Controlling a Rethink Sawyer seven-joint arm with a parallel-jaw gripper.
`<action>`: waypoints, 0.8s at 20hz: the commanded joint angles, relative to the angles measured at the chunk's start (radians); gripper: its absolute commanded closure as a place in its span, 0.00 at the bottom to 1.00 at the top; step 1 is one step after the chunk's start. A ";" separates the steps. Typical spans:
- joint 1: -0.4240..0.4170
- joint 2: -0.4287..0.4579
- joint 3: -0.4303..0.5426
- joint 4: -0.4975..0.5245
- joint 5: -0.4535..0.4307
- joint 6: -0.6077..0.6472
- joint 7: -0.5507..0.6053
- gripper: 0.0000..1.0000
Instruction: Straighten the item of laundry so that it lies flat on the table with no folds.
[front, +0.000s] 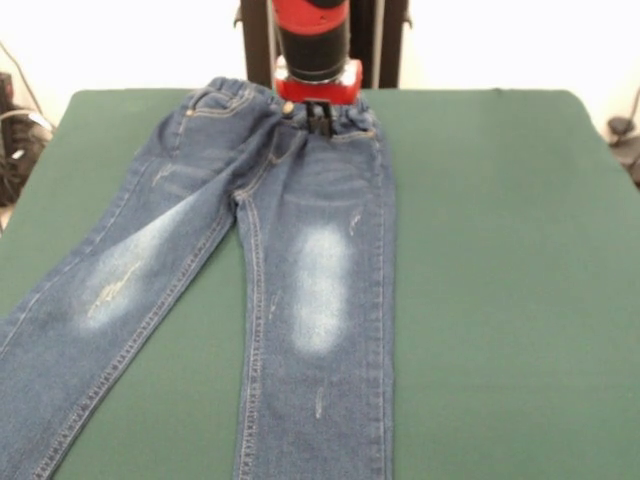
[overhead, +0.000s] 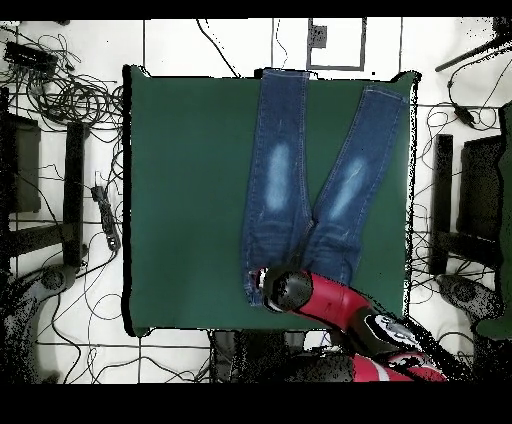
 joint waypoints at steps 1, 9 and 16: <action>0.086 0.027 0.157 0.103 0.096 -0.034 0.267 1.00; 0.085 0.019 0.164 0.124 0.124 -0.056 0.256 1.00; 0.058 0.029 0.166 0.131 0.118 -0.080 0.229 1.00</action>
